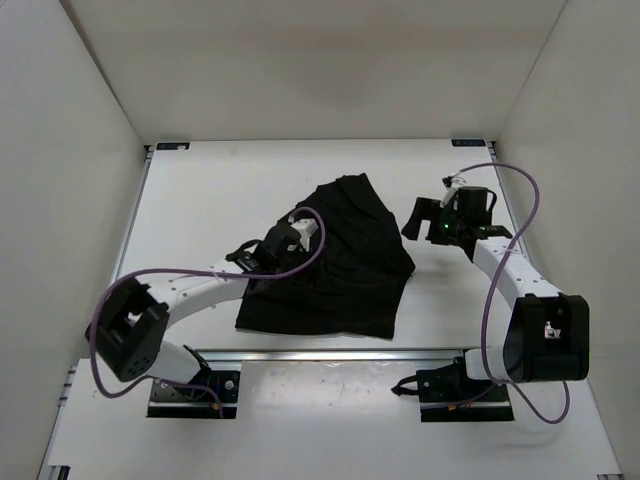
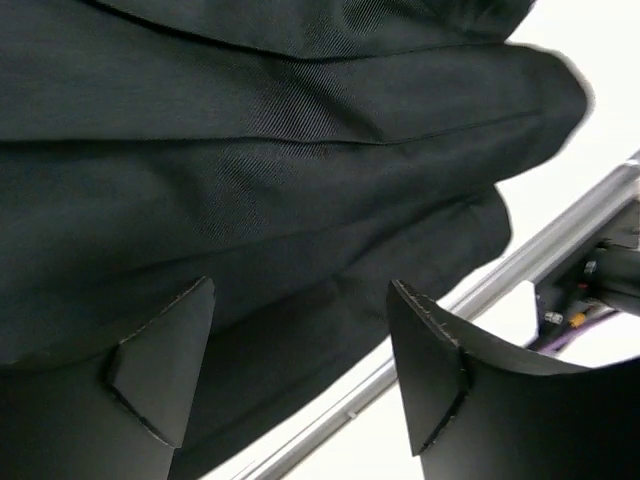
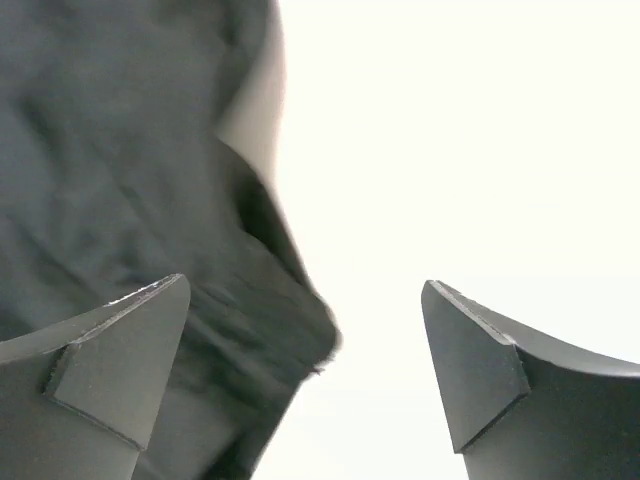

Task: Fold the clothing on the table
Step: Move the skirt to the center of the board, then flatten the skirt out

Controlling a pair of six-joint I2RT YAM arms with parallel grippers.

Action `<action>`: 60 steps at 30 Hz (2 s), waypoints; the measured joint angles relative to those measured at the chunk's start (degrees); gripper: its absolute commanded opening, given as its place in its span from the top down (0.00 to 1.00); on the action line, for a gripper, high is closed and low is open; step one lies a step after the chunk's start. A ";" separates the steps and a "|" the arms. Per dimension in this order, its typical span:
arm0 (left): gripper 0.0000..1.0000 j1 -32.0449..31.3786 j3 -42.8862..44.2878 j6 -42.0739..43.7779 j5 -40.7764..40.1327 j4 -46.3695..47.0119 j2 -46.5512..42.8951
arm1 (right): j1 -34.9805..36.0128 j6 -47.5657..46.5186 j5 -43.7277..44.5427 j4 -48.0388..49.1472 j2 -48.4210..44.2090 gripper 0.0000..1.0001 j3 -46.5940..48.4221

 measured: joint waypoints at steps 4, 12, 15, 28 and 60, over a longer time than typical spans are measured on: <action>0.40 -2.40 2.49 -0.33 -1.92 -0.07 5.86 | -3.52 -3.02 0.42 -1.60 -1.40 0.01 -2.45; 0.78 -3.58 4.92 0.17 -5.42 -2.56 8.66 | -0.31 -4.92 -4.13 1.31 2.73 0.04 -2.62; 0.83 -3.15 4.92 0.48 -6.82 -4.37 9.57 | 2.25 -5.79 -4.98 2.05 6.08 0.11 -2.60; 1.00 2.32 4.87 2.45 -11.41 -13.88 10.99 | 5.31 -6.49 -6.27 1.57 18.47 1.00 6.25; 0.32 24.83 37.77 15.47 -15.10 -24.13 30.97 | 6.01 2.19 -1.88 -4.46 -5.35 0.16 -8.57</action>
